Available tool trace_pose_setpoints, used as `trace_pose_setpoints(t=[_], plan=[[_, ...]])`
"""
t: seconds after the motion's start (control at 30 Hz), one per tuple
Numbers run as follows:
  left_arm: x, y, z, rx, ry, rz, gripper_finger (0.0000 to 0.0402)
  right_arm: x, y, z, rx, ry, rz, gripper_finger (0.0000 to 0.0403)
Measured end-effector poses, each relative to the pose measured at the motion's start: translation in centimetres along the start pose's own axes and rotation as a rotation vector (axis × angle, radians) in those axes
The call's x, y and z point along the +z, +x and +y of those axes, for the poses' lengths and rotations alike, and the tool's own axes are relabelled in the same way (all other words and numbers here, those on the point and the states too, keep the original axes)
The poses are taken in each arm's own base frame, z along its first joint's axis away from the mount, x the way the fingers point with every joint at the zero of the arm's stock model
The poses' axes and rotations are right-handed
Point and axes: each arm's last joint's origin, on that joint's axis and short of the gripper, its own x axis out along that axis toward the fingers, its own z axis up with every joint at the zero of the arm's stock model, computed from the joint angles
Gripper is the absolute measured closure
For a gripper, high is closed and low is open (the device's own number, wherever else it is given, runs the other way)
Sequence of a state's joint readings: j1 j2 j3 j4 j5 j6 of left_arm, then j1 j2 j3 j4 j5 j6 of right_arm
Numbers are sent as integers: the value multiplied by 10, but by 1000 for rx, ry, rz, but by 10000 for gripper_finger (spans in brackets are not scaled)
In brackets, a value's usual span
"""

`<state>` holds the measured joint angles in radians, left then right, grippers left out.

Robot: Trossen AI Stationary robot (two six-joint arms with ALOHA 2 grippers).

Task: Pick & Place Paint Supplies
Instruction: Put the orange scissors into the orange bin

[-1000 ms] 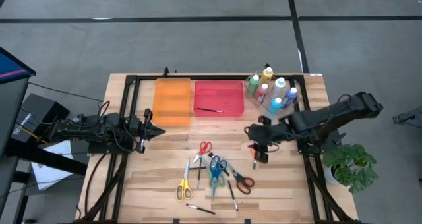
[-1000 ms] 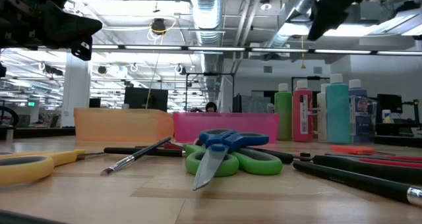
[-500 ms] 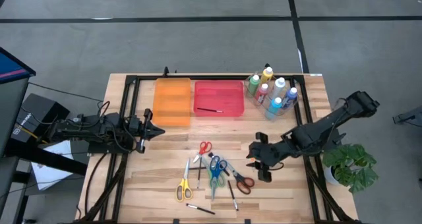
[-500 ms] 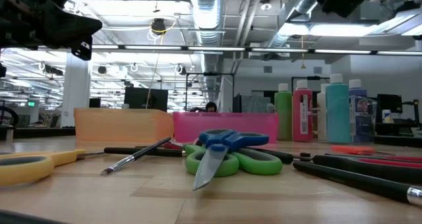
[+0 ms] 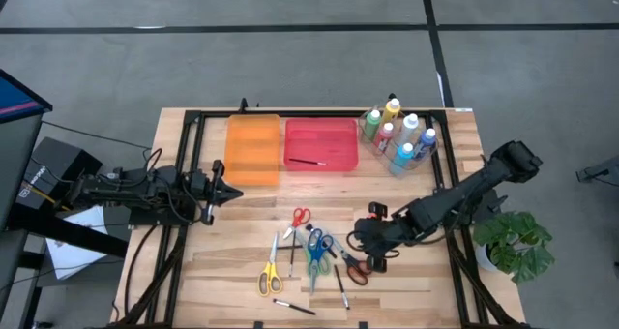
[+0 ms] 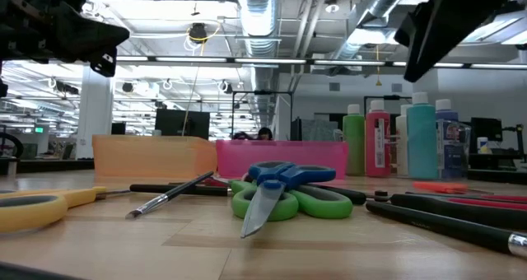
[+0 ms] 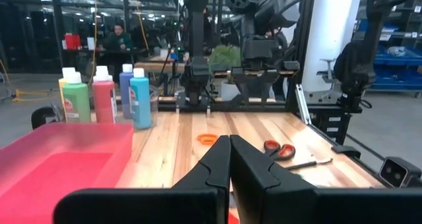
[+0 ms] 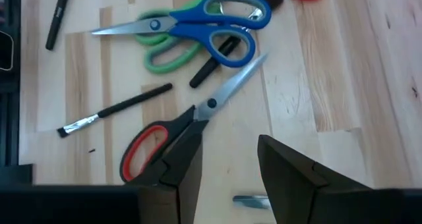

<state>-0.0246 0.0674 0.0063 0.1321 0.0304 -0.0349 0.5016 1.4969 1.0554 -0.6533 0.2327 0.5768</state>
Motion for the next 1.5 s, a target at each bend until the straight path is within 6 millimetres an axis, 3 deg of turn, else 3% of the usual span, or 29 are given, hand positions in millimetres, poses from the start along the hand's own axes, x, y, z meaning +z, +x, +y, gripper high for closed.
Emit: trace_pose_setpoints(t=[0.2, 0.6, 0.87, 1.13, 1.3, 1.5], plan=[[0, 0, 0, 0, 0, 0, 399, 0, 4, -2, -9, 3, 12, 250], [0, 0, 0, 0, 0, 1, 399, -1, 4, -7, -37, -31, 54, 180], [1, 0, -1, -7, 0, -8, 399, 4, 5, -10, -30, 49, 27, 178], [16, -6, 2, 19, 9, -174, 399, 5, 7, -19, -53, 115, 49, 178], [20, -7, 2, 20, 12, -218, 399, 7, 19, -28, -93, 169, 91, 178], [21, -7, 2, 20, 12, -224, 399, 5, 49, -32, -144, 125, 174, 178]])
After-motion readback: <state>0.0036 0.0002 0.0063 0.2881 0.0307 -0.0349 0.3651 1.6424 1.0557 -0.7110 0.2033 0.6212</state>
